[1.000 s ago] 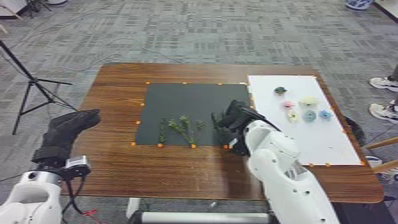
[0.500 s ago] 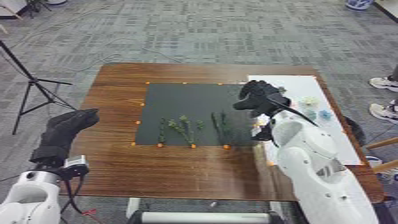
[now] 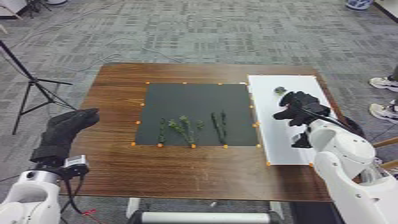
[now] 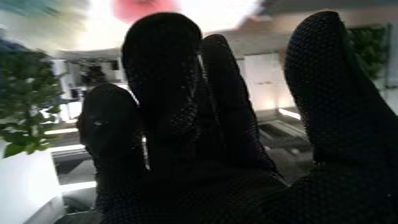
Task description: Arrange flowers
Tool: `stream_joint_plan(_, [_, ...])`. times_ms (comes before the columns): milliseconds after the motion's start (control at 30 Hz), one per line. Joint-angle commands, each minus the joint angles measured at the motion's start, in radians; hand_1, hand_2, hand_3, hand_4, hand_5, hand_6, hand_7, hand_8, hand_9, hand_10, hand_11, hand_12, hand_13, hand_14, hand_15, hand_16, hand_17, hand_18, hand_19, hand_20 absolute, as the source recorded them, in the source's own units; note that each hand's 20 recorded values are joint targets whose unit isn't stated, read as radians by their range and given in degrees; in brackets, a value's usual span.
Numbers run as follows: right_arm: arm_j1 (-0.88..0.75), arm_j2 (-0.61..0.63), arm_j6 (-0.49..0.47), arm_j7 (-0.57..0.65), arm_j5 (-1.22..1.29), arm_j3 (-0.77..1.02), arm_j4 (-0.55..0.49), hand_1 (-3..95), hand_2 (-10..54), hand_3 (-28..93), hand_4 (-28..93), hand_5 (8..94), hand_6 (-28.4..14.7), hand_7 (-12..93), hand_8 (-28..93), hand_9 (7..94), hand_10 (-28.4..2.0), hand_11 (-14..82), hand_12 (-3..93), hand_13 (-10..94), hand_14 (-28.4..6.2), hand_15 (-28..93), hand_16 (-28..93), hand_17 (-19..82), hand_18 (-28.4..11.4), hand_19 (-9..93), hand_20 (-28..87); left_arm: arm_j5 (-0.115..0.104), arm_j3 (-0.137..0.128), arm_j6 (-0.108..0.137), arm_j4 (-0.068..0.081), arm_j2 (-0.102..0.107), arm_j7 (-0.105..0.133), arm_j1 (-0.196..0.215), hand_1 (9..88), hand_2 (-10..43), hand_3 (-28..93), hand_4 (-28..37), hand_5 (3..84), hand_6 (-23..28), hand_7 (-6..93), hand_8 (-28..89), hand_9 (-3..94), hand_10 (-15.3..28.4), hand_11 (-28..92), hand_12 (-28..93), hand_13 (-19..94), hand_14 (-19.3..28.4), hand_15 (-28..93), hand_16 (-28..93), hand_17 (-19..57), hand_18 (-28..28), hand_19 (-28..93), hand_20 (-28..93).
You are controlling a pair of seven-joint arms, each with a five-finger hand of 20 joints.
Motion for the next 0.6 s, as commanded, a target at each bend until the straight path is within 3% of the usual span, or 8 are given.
stream_joint_plan(33, [0.0, 0.021, 0.045, 0.006, -0.047, 0.013, 0.052, 38.4, -9.5, 67, -19, 55.4, -3.5, 15, -7, 62.0, -12.8, 9.3, 15.8, 84, -4.2, 54, 33, 54, -16.9, 93, 50, 0.002, 0.0, -0.01, -0.004, -0.004, 0.0, 0.003, 30.0, -1.4, 67, -17.6, 53.7, 2.5, 17.4, -8, 53.0, 14.1, 21, 12, 41, 17.3, 20, -1, 7.3, 11.5, 5, 17])
stream_joint_plan(600, [0.018, -0.002, 0.075, 0.022, -0.075, 0.008, 0.129, 38.4, -9.5, 66, -20, 57.2, -3.9, 15, -7, 64.0, -13.5, 9.9, 15.3, 86, -3.9, 54, 33, 56, -16.7, 93, 51, 0.0, 0.006, -0.011, -0.001, -0.015, 0.006, -0.001, 30.0, -1.3, 67, -17.6, 53.7, 2.5, 17.3, -8, 53.1, 14.2, 21, 12, 41, 17.4, 20, -1, 7.2, 11.7, 5, 17])
